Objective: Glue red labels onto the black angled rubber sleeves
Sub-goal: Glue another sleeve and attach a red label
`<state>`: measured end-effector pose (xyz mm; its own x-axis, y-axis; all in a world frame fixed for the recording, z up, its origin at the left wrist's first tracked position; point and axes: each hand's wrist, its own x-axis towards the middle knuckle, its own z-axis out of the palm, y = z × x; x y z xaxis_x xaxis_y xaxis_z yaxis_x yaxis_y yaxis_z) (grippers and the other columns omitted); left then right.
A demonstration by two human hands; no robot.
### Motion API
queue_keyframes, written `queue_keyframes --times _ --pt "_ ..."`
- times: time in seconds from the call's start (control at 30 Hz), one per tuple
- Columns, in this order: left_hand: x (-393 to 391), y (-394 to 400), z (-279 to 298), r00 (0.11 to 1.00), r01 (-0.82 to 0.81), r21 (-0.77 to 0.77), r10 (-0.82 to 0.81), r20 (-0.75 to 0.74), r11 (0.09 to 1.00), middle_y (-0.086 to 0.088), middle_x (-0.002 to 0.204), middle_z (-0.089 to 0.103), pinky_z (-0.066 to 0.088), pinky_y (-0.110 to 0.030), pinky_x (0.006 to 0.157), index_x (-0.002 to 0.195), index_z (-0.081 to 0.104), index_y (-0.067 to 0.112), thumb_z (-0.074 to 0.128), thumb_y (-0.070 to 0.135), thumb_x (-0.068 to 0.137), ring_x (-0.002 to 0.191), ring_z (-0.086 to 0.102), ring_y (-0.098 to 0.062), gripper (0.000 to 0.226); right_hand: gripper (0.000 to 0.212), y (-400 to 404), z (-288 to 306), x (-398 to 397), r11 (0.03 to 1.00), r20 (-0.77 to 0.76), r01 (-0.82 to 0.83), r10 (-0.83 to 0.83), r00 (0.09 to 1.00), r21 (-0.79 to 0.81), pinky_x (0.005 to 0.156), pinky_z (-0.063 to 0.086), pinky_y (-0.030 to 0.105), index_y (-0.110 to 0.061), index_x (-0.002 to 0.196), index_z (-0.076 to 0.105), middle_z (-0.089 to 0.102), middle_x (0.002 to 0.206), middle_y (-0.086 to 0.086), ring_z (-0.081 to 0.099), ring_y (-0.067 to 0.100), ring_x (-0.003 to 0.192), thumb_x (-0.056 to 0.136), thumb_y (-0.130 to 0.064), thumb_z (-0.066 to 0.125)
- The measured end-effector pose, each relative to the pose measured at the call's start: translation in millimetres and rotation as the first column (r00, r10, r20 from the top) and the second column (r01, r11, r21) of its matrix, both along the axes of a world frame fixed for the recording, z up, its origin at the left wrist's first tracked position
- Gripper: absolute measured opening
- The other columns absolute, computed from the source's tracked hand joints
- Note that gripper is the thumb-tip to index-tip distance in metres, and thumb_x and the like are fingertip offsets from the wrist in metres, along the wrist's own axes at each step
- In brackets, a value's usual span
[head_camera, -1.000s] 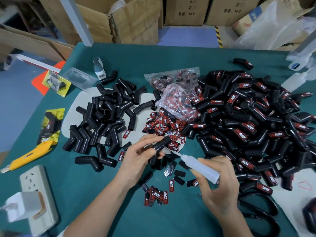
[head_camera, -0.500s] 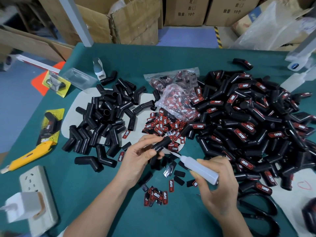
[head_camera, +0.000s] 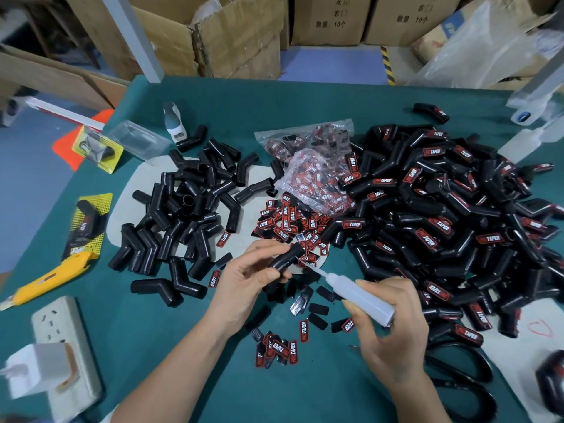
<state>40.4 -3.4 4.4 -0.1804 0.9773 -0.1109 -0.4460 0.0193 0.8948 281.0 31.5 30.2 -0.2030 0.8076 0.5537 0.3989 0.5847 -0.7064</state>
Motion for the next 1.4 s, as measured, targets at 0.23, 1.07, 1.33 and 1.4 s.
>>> queue_keyframes --times 0.23,1.07,1.33,1.4 --pt "0.0 0.3 0.7 1.000 -0.006 0.007 0.006 -0.012 1.000 -0.001 0.126 0.064 0.056 -0.029 0.089 0.118 0.080 0.014 0.094 0.041 0.075 0.084 0.071 -0.024 0.052 0.026 1.2 -3.1 0.4 1.000 -0.008 0.017 -0.017 1.000 0.002 0.080 0.044 0.012 -0.021 0.113 0.060 0.065 0.092 0.008 0.052 -0.011 0.102 0.088 -0.023 0.069" --pt "-1.7 -0.3 -5.9 0.998 0.018 0.027 -0.019 0.053 0.999 -0.006 0.130 0.062 0.057 -0.033 0.087 0.124 0.076 0.007 0.088 0.034 0.084 0.085 0.071 -0.027 0.050 0.026 1.3 -0.1 0.5 1.000 0.005 0.025 -0.025 1.000 0.004 0.083 0.042 0.008 -0.020 0.112 0.060 0.066 0.091 0.012 0.051 -0.012 0.103 0.088 -0.023 0.069" --pt "-0.6 -1.0 0.2 0.995 0.003 0.004 -0.003 0.096 1.000 -0.004 0.129 0.065 0.060 -0.029 0.086 0.123 0.077 0.008 0.089 0.038 0.083 0.088 0.075 -0.025 0.051 0.026 0.8 -1.2 1.4 0.999 0.012 0.037 -0.037 0.999 -0.004 0.085 0.041 0.006 -0.021 0.112 0.060 0.066 0.091 0.011 0.051 -0.013 0.104 0.087 -0.025 0.068" --pt "0.5 -1.0 1.6 0.994 0.008 0.005 -0.008 0.105 1.000 -0.003 0.128 0.066 0.061 -0.029 0.086 0.122 0.078 0.009 0.089 0.038 0.082 0.087 0.075 -0.025 0.051 0.026 1.0 -1.5 1.2 0.999 0.017 0.034 -0.034 0.999 0.001 0.084 0.041 0.006 -0.020 0.112 0.060 0.066 0.091 0.011 0.051 -0.013 0.104 0.088 -0.024 0.069"
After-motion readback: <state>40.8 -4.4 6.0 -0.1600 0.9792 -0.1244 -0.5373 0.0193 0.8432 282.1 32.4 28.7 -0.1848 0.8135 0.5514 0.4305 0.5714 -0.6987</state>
